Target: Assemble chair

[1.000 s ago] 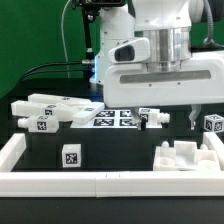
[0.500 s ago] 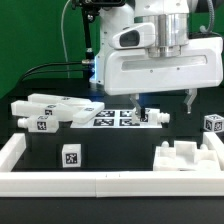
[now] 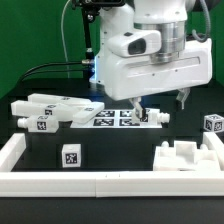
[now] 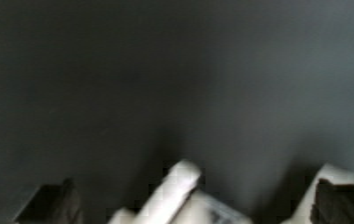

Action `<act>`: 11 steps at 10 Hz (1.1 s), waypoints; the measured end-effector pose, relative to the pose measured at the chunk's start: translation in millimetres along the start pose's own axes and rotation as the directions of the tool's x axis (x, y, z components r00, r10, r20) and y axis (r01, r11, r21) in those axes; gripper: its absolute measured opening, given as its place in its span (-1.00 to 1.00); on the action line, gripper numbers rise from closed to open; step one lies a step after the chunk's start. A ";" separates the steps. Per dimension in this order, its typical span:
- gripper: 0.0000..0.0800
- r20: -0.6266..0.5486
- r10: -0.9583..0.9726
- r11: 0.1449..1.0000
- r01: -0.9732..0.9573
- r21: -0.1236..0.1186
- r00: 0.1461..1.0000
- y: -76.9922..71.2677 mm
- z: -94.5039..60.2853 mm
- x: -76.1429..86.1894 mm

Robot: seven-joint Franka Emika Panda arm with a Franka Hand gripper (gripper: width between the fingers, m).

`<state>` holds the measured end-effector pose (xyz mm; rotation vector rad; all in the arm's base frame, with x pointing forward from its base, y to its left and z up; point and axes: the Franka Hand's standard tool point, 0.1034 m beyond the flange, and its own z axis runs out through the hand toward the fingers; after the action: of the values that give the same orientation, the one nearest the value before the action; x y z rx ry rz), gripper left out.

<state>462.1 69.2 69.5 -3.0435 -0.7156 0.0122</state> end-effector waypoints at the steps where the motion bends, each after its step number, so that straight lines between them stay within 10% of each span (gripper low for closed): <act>1: 0.62 -0.036 -0.115 0.993 0.114 -0.034 0.993 0.9 -1.5 1.0; 4: 0.62 -0.028 -0.168 0.985 0.167 -0.032 0.985 2.3 -0.1 -1.2; 8: 0.62 0.068 -0.102 0.994 0.098 0.055 0.992 -20.2 -5.1 -41.3; 11: 0.62 0.062 -0.092 0.995 0.089 0.047 0.994 -20.4 -4.2 -41.9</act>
Offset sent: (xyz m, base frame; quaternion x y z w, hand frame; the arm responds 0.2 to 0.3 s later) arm 0.0000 0.0000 0.0000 0.0000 0.0000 0.0000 1.0000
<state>415.5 68.7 74.2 -2.9781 -0.8447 0.1233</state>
